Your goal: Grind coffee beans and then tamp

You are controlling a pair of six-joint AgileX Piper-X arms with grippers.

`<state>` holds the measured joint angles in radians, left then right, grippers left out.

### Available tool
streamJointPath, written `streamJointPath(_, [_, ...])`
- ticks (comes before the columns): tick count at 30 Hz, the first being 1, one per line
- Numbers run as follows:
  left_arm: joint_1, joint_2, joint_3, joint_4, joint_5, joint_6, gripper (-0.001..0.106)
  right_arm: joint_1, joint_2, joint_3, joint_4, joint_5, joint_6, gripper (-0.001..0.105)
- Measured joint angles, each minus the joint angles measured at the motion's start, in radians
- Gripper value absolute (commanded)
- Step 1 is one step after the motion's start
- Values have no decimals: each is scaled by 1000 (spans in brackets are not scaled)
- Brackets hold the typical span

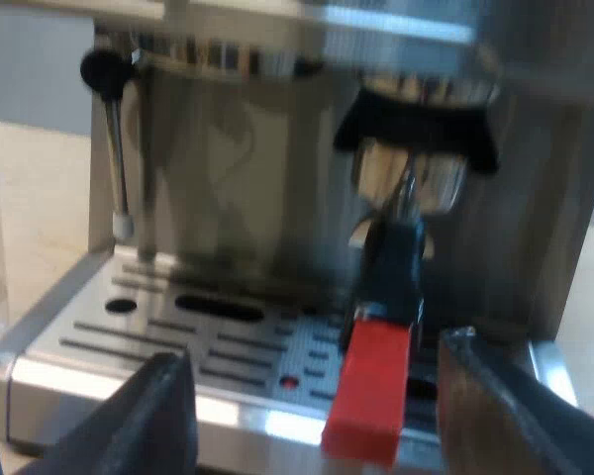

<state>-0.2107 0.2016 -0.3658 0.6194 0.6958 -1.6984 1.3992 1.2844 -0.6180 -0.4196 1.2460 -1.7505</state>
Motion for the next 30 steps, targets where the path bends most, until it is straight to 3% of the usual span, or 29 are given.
streamJointPath(5, [0,0,0,0,29,0,78,0,-80,-2,6,0,-16,57])
streamJointPath(9, [0,0,0,0,29,0,78,0,-155,-57,162,0,-17,57])
streamJointPath(13, [0,0,0,0,31,0,78,0,-188,-114,290,-21,30,57])
streamJointPath(19, [0,0,0,0,43,0,78,0,-195,-215,585,-126,232,57])
streamJointPath(21, [0,0,0,0,45,0,78,0,-195,-254,715,-180,371,57])
streamJointPath(28, [-29,0,0,-4,54,-15,79,-2,-195,-346,1047,-275,549,57])
streamJointPath(30, [-71,0,0,-6,54,-15,81,-26,-195,-374,1105,-325,588,57])
